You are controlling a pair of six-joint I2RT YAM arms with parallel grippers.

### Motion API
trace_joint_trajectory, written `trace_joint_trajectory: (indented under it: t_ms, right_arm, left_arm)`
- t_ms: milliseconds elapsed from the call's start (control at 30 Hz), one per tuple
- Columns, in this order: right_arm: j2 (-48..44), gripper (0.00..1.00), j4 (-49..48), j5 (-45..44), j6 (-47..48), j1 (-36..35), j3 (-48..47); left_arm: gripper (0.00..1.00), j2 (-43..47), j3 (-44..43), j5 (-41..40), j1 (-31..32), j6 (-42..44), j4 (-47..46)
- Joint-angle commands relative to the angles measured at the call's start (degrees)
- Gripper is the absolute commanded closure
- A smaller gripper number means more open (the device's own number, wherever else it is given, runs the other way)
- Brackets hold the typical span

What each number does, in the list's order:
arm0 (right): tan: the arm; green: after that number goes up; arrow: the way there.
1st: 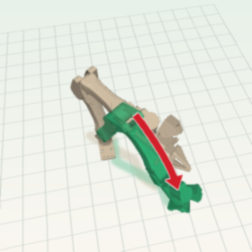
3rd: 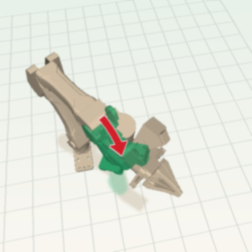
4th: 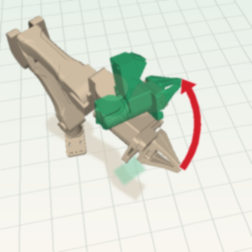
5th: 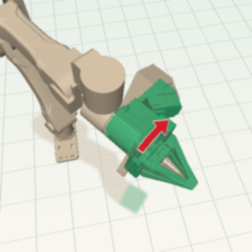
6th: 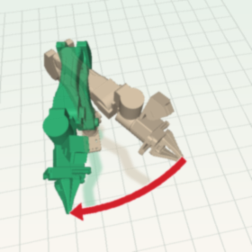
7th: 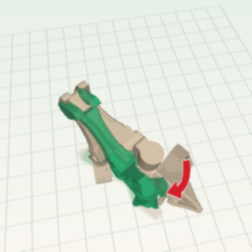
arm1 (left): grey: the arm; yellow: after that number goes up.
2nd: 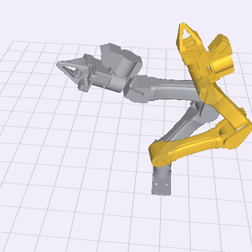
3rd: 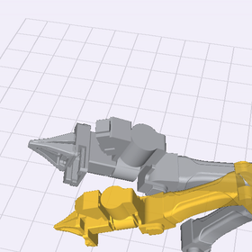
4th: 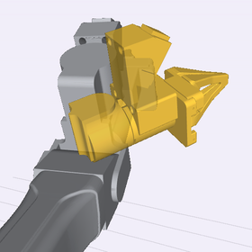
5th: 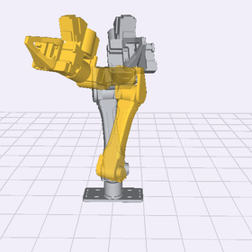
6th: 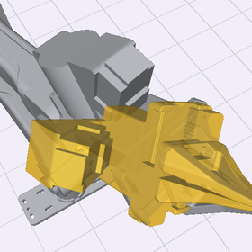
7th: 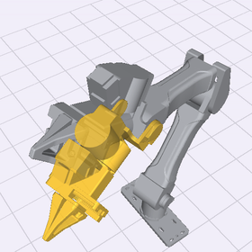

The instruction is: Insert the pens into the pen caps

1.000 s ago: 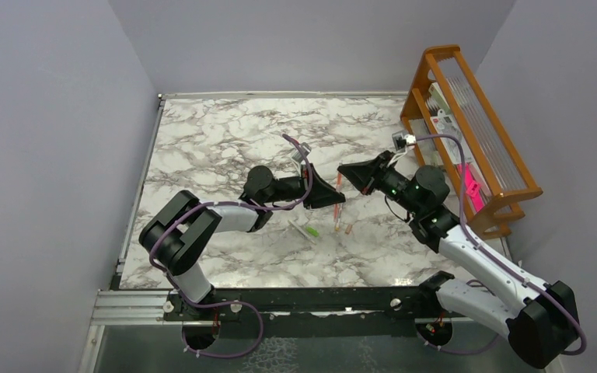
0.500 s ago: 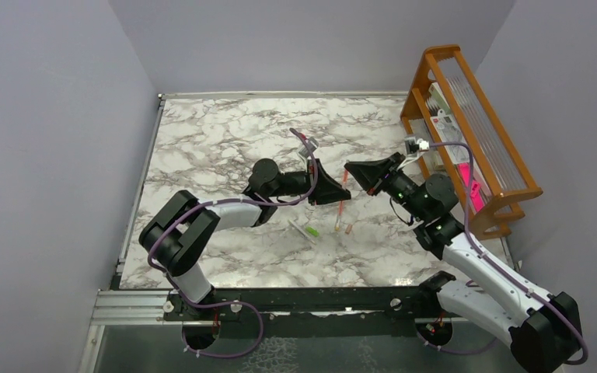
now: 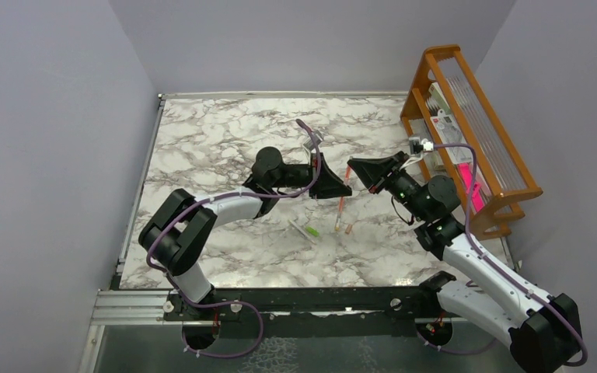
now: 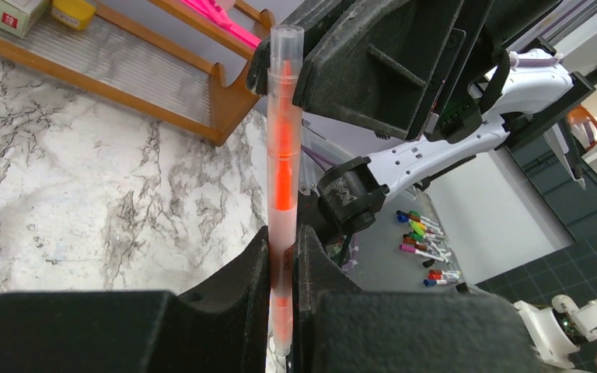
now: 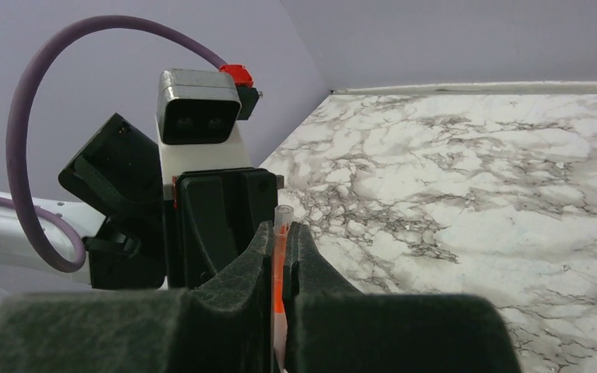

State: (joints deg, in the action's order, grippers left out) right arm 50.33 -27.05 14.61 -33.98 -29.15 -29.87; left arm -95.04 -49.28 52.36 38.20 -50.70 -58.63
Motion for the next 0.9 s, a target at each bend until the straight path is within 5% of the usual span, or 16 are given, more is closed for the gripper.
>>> trace_joint_trajectory:
  t_ms: [0,867]
  right_arm:
    - [1.7,0.99,14.7,11.0,1.7,-1.9,3.9]
    - [2.8,0.99,15.8,15.4,0.3,-1.9,7.9]
  left_arm:
    - [1.00,2.8,-7.6,-10.9,-4.3,-0.4,-7.9]
    - [1.00,-1.0,-13.5,-9.9,-4.4,-1.2,-7.9]
